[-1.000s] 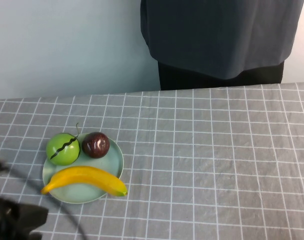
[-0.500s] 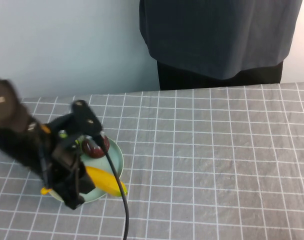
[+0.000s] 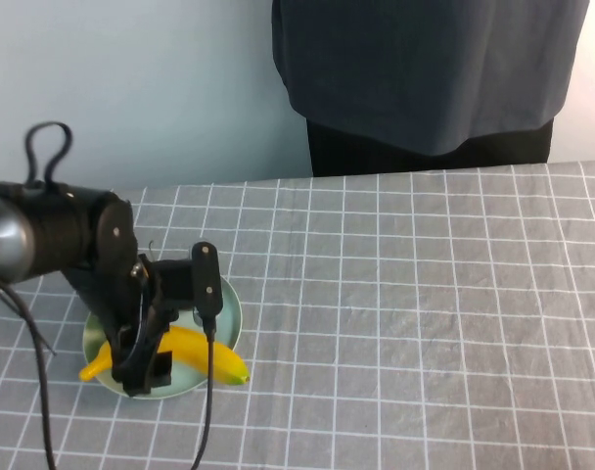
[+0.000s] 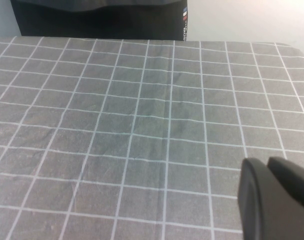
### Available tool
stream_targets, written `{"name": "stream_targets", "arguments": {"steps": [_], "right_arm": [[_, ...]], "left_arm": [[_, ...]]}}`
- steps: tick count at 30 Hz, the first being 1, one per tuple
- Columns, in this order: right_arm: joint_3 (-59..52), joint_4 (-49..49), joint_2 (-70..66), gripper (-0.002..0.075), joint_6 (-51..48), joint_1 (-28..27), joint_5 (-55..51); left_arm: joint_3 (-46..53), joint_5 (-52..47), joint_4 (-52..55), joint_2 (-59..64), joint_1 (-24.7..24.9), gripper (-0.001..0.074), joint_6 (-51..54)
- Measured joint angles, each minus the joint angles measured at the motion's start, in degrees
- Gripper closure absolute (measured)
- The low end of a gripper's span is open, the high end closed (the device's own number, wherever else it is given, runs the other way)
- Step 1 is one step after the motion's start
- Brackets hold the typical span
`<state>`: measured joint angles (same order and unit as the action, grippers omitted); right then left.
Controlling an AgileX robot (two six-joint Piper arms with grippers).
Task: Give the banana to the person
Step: Pick up the banana
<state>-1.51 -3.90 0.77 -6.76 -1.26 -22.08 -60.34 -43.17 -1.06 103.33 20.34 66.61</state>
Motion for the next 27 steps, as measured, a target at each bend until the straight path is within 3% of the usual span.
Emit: {"name": "stream_targets", "arguments": {"steps": [3, 10, 21, 27], "right_arm": [[0.0, 0.0, 0.0, 0.0734, 0.0, 0.0, 0.0], [0.0, 0.0, 0.0, 0.0734, 0.0, 0.0, 0.0], [0.0, 0.0, 0.0, 0.0734, 0.0, 0.0, 0.0], [0.0, 0.0, 0.0, 0.0734, 0.0, 0.0, 0.0]], "left_arm": [[0.0, 3.8, 2.2, 1.9, -0.1, 0.0197, 0.5], [-0.3, 11.0, 3.2, 4.9, -0.1, 0.0175, 1.2], [-0.4, 14.7, 4.9, 9.0, -0.1, 0.0294, 1.2], [-0.5, 14.9, 4.9, 9.6, -0.1, 0.0319, 1.2]]}}
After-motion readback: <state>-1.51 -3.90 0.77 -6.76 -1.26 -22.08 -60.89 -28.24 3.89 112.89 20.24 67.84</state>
